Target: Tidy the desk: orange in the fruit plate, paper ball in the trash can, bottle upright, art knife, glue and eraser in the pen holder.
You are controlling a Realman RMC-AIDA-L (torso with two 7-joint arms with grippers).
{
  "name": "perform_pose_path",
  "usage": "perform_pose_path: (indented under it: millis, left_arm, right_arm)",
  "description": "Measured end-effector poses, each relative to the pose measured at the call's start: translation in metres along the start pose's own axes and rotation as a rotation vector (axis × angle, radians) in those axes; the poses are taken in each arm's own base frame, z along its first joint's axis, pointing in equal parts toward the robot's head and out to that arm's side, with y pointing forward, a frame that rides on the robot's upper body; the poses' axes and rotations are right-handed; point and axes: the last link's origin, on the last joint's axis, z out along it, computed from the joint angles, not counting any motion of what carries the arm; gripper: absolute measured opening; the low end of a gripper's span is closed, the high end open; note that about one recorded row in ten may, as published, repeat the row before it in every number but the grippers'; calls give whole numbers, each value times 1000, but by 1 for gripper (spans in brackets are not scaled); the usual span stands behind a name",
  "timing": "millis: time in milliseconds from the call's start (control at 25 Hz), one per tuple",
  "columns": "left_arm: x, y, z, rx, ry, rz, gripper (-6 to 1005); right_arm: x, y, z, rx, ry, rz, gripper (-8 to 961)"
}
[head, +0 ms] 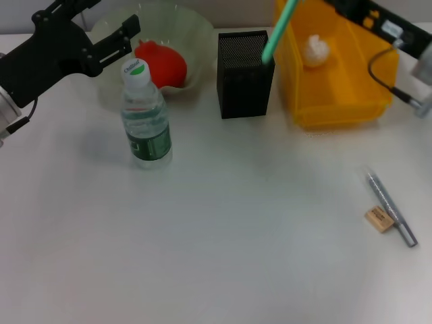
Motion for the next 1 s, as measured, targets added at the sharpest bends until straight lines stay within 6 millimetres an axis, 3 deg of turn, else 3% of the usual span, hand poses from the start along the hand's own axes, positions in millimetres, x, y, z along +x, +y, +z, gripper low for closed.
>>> perform_pose_path:
  millis: [480,1000]
  left_arm:
    - [-7,-1,-8,27,-6,-30,802]
    - [-13,-3,-9,48,-8,-42,802]
  right_arm:
    - [4,-13,63,144,48,-335,239]
    - [13,-17,85,196,154,-412,263]
